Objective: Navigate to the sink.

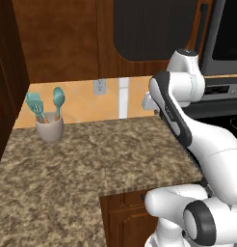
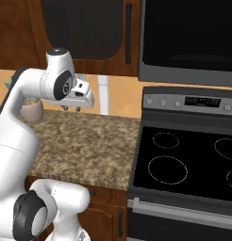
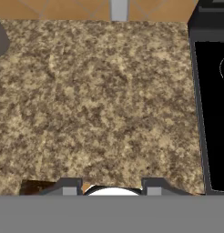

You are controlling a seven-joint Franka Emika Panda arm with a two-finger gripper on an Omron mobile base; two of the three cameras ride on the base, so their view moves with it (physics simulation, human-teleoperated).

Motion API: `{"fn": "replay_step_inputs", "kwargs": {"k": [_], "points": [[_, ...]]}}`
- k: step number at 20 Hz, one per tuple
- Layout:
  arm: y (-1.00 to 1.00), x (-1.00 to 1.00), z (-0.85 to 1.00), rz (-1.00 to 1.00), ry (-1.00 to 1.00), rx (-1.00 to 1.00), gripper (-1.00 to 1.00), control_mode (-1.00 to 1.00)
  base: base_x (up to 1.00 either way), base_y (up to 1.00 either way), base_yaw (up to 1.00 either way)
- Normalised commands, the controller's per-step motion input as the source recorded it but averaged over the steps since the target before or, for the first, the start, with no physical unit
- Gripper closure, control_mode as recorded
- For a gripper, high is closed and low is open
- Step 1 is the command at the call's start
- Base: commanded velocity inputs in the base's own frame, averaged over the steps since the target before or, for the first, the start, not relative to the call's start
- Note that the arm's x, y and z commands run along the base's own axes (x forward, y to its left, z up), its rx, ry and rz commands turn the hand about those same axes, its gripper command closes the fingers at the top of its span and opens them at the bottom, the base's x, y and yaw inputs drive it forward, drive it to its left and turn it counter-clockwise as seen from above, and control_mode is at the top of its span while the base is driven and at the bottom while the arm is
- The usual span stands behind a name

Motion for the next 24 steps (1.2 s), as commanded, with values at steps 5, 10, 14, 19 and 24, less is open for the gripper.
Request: {"fn": "replay_step_inputs", "kwargs": {"k": [5, 10, 14, 19, 24], "points": [[0.0, 0.0, 0.0, 0.0, 0.0, 0.0, -1.0, 1.0, 0.0, 0.0, 0.0], [0.0, 0.0, 0.0, 0.0, 0.0, 0.0, -1.0, 1.0, -0.06, -0.49, 0.0], [0.0, 0.0, 0.0, 0.0, 0.0, 0.0, -1.0, 1.0, -0.24, -0.98, 0.0], [0.0, 0.0, 0.0, 0.0, 0.0, 0.0, -1.0, 1.0, -0.1, -0.33, 0.0], [0.0, 0.0, 0.0, 0.0, 0.0, 0.0, -1.0, 1.0, -0.07, 0.0, 0.16]]}}
